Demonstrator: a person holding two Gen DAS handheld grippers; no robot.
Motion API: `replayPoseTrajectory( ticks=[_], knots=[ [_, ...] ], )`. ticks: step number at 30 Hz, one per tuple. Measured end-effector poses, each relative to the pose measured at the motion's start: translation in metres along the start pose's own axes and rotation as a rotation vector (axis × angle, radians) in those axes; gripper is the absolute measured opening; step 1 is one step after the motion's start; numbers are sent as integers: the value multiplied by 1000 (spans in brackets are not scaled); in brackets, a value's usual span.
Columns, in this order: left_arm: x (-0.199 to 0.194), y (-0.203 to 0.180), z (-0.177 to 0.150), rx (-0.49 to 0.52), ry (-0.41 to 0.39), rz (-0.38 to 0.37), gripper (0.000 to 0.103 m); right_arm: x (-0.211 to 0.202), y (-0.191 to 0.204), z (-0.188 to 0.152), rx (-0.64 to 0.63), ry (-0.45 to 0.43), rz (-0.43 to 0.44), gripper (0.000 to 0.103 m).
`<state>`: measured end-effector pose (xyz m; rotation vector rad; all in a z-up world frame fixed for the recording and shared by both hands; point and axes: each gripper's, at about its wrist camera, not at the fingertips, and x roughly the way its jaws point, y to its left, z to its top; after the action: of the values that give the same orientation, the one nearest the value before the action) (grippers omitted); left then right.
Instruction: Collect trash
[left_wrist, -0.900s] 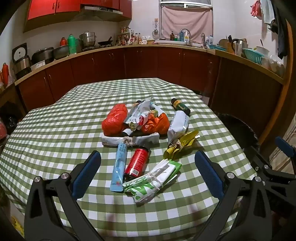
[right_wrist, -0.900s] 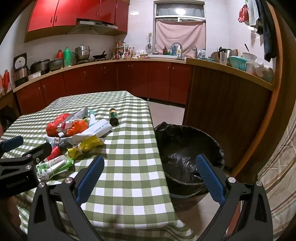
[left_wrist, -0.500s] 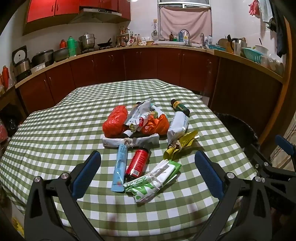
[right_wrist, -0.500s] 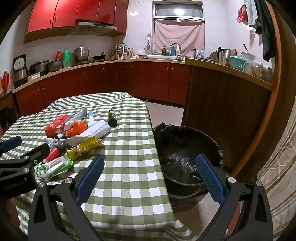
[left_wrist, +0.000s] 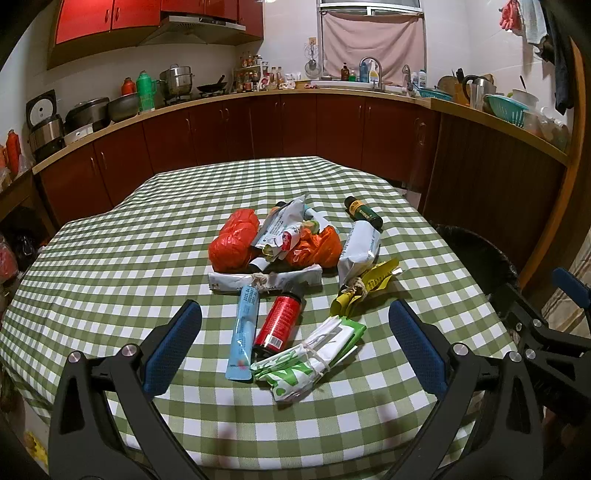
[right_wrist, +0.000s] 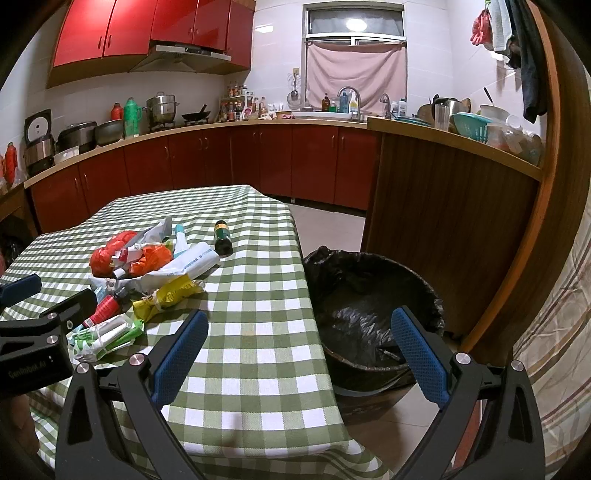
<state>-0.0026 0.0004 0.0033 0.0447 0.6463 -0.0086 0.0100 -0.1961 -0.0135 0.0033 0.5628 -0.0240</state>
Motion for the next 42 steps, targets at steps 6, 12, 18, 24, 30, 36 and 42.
replayPoseTrajectory(
  ticks=[6, 12, 18, 24, 30, 36, 42],
  knots=[
    [2, 1, -3, -1, 4, 2, 99, 0, 0, -1, -1, -1, 0, 97],
    [2, 2, -4, -1, 9, 3, 99, 0, 0, -1, 0, -2, -1, 97],
    [2, 2, -5, -1, 9, 4, 99, 0, 0, -1, 0, -2, 0, 97],
    [3, 3, -6, 0, 14, 4, 99, 0, 0, -1, 1, -2, 0, 97],
    [4, 2, -6, 0, 19, 7, 99, 1, 0, -1, 1, -2, 0, 97],
    [5, 2, -6, 0, 21, 7, 99, -1, -2, 0, 1, -2, -1, 97],
    [5, 2, -6, -1, 21, 7, 99, 0, -2, 0, 1, -3, -1, 97]
  ],
)
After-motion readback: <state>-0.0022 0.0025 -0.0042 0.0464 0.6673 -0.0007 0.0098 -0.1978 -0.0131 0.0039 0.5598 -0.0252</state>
